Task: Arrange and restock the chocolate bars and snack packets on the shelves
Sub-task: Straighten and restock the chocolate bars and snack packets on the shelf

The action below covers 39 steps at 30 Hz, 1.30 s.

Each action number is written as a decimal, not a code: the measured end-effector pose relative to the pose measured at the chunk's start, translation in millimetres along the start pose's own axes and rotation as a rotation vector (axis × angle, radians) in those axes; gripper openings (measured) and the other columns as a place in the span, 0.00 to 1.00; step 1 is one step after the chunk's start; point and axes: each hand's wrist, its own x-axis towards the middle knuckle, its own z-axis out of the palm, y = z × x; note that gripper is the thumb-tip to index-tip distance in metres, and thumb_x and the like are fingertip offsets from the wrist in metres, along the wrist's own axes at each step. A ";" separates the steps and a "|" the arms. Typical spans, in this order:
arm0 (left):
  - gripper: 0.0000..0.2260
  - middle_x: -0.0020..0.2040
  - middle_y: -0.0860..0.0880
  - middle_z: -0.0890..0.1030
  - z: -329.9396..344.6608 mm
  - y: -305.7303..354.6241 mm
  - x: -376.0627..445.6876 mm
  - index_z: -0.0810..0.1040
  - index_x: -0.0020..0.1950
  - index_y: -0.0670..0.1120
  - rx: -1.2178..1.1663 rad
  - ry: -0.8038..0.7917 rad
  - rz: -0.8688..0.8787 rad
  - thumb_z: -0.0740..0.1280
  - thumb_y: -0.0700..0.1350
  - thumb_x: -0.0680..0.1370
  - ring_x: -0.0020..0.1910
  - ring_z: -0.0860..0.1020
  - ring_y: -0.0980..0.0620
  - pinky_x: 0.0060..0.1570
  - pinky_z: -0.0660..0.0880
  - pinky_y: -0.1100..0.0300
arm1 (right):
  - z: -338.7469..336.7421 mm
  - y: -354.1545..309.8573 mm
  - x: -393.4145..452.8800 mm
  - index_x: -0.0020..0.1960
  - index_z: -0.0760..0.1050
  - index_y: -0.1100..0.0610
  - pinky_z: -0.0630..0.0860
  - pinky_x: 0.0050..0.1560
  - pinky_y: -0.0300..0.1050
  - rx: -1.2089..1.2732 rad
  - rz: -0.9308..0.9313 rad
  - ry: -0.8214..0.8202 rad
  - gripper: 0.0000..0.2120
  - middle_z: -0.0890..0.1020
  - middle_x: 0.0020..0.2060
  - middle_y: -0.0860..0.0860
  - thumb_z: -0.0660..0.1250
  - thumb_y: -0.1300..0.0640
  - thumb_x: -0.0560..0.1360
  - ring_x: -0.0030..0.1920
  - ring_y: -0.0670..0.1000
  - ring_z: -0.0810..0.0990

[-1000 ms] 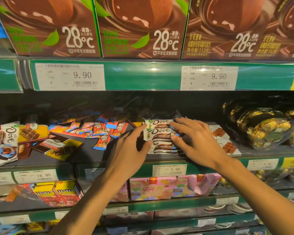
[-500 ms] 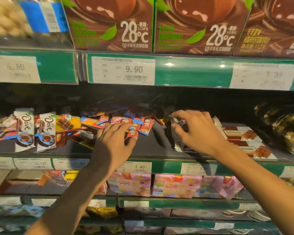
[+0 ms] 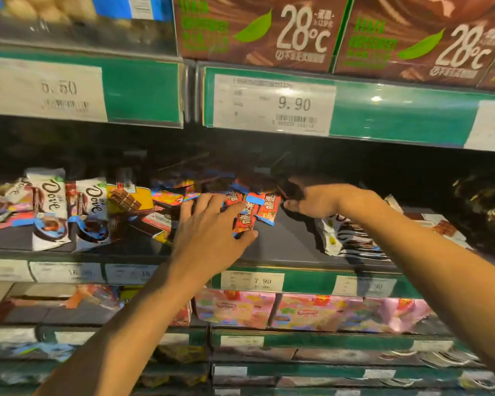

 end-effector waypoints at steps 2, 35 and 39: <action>0.28 0.72 0.53 0.67 -0.7 -0.6 3.7 0.66 0.73 0.59 -0.007 -0.016 -0.011 0.56 0.69 0.76 0.72 0.60 0.50 0.69 0.56 0.48 | 2.0 -1.6 6.1 0.77 0.58 0.52 0.70 0.68 0.52 0.026 0.017 -0.008 0.33 0.73 0.69 0.55 0.66 0.42 0.78 0.67 0.58 0.73; 0.13 0.44 0.52 0.82 -37.2 -18.8 38.1 0.78 0.63 0.41 -1.067 -0.307 -0.482 0.68 0.43 0.79 0.38 0.83 0.50 0.35 0.80 0.64 | 35.9 -54.5 -56.7 0.58 0.79 0.52 0.77 0.53 0.42 0.482 -0.204 0.658 0.13 0.84 0.50 0.47 0.70 0.51 0.75 0.49 0.46 0.81; 0.15 0.49 0.51 0.82 -44.5 -25.6 32.1 0.75 0.66 0.40 -1.081 -0.288 -0.399 0.66 0.41 0.80 0.45 0.82 0.51 0.42 0.81 0.57 | 15.4 -43.7 -56.5 0.51 0.80 0.52 0.74 0.34 0.29 0.814 -0.030 0.440 0.11 0.84 0.40 0.46 0.73 0.47 0.74 0.37 0.42 0.82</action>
